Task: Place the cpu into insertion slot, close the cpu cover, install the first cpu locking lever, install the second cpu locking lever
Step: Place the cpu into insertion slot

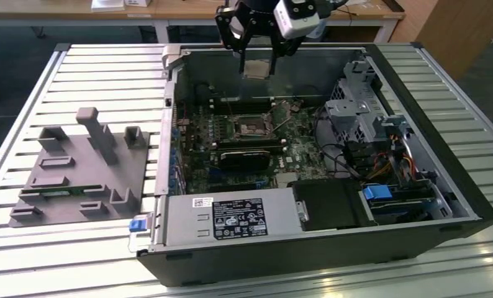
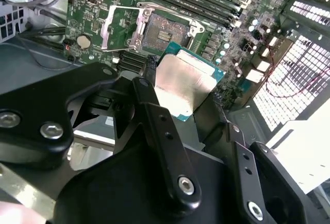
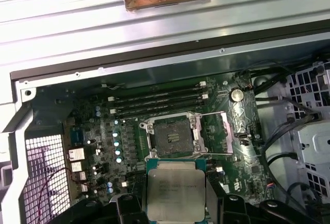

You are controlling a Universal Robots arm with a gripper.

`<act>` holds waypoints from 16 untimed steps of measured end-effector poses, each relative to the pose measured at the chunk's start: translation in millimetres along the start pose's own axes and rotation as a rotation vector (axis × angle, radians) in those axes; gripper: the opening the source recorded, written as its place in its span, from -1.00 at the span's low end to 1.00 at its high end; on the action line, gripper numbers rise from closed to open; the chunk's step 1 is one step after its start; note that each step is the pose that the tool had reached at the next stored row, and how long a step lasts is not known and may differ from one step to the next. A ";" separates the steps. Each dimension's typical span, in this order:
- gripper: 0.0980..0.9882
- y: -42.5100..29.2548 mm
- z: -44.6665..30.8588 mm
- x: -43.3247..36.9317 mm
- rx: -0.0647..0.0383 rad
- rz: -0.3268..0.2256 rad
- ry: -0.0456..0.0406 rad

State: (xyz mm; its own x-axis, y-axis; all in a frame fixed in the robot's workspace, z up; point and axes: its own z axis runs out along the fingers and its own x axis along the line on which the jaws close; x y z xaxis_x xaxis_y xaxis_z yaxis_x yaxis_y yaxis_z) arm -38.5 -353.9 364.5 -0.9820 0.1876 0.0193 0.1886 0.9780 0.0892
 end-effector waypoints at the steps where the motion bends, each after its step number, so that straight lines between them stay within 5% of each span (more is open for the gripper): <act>1: 0.00 0.0 0.0 0.0 0.000 0.005 -0.0004; 16: 0.00 -0.1 0.2 0.4 -0.002 0.089 -0.0079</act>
State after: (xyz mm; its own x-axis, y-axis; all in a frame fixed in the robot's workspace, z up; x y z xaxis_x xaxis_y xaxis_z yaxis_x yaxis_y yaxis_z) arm -38.9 -353.9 364.3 -0.9615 0.2741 0.0194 0.2747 0.9574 0.0892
